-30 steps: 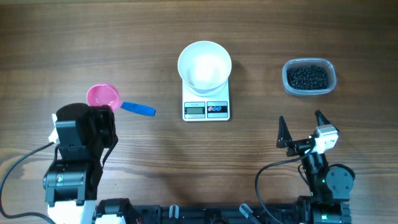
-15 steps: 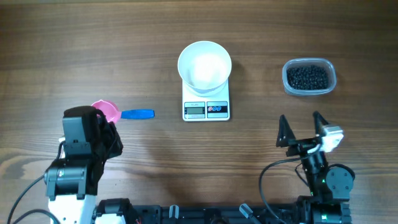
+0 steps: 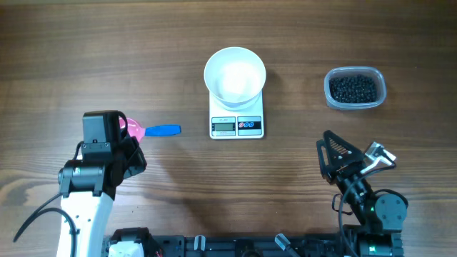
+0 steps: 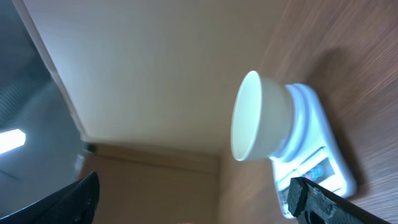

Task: Scoop item into bowl and weigh 150g on scale

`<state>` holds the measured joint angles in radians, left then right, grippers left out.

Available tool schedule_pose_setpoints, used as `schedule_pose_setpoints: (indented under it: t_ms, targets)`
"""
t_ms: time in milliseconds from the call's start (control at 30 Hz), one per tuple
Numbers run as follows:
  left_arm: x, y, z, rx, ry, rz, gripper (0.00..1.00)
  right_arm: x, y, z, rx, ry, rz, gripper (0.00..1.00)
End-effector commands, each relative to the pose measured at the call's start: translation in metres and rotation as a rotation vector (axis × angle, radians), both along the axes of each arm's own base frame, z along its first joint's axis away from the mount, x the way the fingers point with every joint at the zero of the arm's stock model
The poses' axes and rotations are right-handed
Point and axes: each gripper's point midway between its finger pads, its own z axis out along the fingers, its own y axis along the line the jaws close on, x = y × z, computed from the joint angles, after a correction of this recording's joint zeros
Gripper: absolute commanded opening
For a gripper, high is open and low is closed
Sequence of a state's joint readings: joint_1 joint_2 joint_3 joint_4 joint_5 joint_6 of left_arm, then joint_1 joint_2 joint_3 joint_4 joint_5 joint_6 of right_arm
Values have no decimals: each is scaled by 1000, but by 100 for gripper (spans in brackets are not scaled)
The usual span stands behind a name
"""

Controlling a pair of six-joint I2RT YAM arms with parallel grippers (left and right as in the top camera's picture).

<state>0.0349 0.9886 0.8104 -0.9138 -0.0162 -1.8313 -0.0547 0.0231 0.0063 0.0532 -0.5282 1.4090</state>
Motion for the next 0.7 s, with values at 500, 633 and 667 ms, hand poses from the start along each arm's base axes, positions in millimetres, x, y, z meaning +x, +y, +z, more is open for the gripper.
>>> schedule_pose_setpoints:
  t_ms: [500,633,667]
  targets:
    - [-5,-39,0,-133,11,-237,4,23,61,44,-375,-43,565,99]
    - [-7,-58,2,-188,9,-293,4,19,78,45,-381,-39,686,99]
    - [-8,-61,2,-196,12,-287,4,16,83,44,-379,-35,703,99]
